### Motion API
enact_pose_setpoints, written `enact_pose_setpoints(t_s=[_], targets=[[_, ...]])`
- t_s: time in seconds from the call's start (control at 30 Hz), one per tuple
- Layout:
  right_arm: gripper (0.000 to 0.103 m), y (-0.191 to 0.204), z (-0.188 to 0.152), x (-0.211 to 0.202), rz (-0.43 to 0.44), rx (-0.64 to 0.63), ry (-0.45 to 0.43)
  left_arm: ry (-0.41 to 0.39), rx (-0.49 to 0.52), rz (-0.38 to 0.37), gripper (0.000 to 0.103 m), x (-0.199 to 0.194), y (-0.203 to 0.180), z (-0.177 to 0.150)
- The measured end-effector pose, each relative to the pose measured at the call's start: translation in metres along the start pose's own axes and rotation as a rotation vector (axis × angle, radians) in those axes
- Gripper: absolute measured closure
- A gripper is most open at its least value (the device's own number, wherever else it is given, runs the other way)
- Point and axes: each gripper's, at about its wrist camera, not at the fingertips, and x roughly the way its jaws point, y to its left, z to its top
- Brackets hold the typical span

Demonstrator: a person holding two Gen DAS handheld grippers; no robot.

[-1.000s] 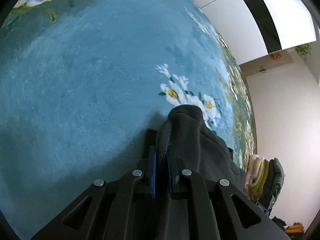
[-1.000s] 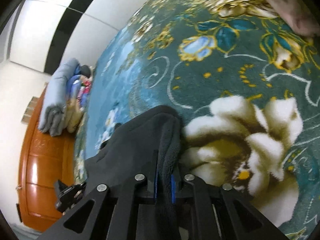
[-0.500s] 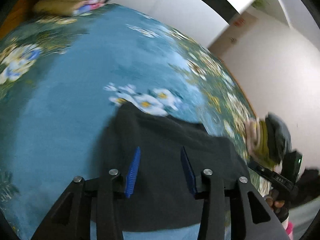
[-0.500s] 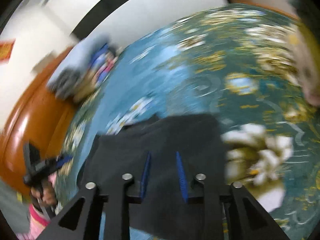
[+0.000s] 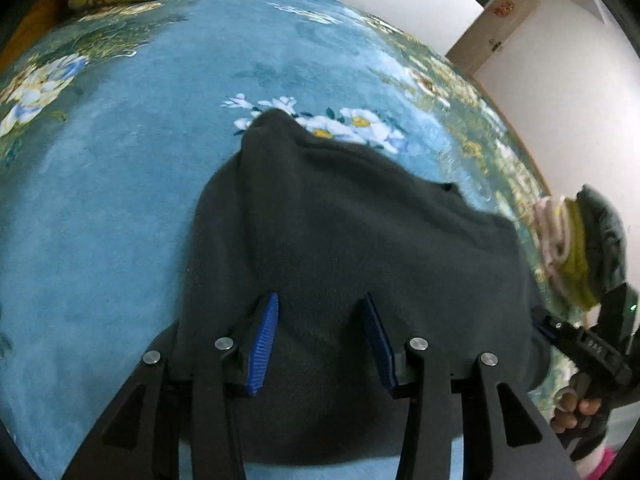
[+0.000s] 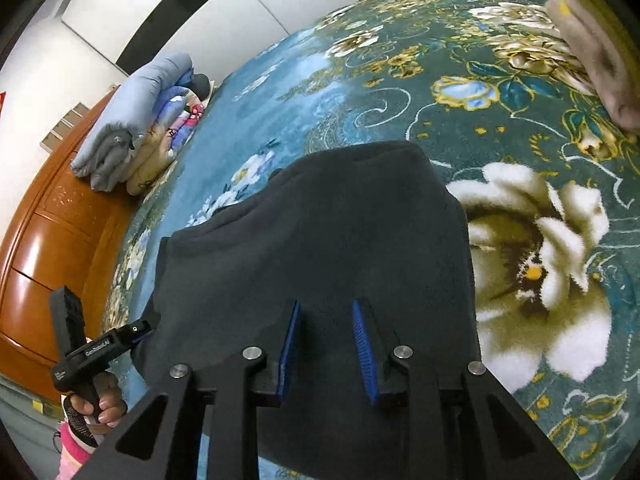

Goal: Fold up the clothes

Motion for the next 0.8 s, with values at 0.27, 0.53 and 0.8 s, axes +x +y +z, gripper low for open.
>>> enact_pose_setpoints(t_s=[0.27,0.53,0.8], targets=[[0.033,-0.024,-0.033,-0.057,0.131,0.084,-0.113,-0.082,-0.139,-0.094,0.041,-0.063,0.058,-0.037],[0.023,-0.089,-0.081,-0.043,0.241,0.397,-0.075,0.037,-0.324,-0.226,0.027,-0.025,0.088,-0.078],[0.007,-0.073,-0.073,-0.013,0.296,0.410,-0.070,0.049,-0.422,-0.334,0.024,0.017,0.067,-0.066]])
